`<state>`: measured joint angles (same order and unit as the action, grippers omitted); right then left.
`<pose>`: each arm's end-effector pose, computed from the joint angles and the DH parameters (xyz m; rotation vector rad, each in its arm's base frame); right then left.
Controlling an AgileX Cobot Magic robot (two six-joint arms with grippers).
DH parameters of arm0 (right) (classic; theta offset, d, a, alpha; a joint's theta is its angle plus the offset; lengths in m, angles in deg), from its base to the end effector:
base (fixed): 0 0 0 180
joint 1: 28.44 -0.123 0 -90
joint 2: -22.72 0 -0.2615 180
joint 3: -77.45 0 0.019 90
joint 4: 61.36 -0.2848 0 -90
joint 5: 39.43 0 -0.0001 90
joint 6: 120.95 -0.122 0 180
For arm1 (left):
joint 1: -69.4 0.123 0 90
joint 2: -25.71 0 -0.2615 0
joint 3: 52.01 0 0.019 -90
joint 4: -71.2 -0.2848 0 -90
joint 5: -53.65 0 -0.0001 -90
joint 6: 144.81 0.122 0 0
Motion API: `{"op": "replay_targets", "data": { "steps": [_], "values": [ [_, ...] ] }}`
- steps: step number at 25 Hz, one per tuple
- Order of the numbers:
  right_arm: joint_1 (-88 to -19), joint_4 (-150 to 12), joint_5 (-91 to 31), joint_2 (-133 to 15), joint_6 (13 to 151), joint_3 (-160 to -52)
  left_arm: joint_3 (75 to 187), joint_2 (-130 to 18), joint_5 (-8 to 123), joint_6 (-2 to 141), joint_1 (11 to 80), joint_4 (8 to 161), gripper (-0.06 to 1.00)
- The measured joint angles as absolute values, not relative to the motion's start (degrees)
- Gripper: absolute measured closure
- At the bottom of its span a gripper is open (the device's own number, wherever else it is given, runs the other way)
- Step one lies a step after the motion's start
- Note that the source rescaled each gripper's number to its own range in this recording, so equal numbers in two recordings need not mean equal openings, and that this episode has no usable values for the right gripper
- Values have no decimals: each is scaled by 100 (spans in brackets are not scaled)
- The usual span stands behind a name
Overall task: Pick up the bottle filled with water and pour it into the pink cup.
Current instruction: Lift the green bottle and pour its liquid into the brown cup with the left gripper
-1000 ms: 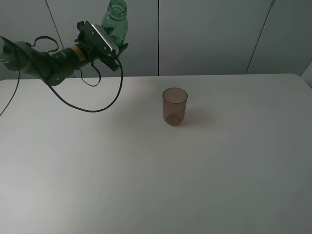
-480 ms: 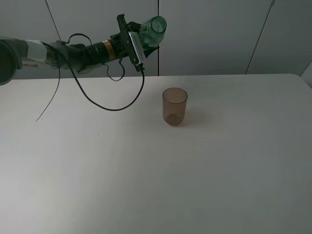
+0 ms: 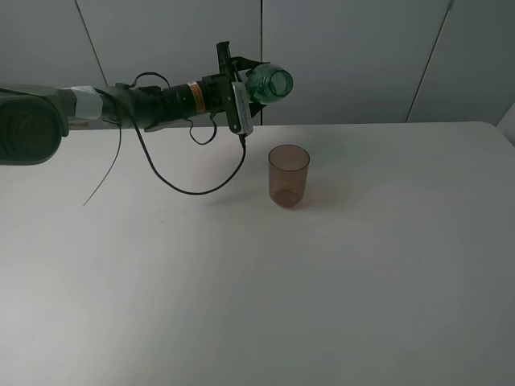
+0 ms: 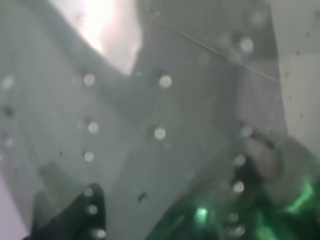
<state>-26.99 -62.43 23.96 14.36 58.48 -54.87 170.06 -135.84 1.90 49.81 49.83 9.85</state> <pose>0.0731 0.0002 0.2759 0.0353 2.0840 0.0131 0.5313 -0.2781 0.0849 1.3887 0.6833 0.0180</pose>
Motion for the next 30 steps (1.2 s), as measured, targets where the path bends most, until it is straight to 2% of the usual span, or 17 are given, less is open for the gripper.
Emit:
{"op": "replay_targets", "data": {
  "steps": [14,30],
  "values": [
    [-2699,-6243,2396,1436,5848,-5487,17198,-13597,231,5802,4853,76,94],
    [-2699,-6243,2396,1436,5848,-5487,17531,-13597,506,6290,4830,-153,94]
  ]
}}
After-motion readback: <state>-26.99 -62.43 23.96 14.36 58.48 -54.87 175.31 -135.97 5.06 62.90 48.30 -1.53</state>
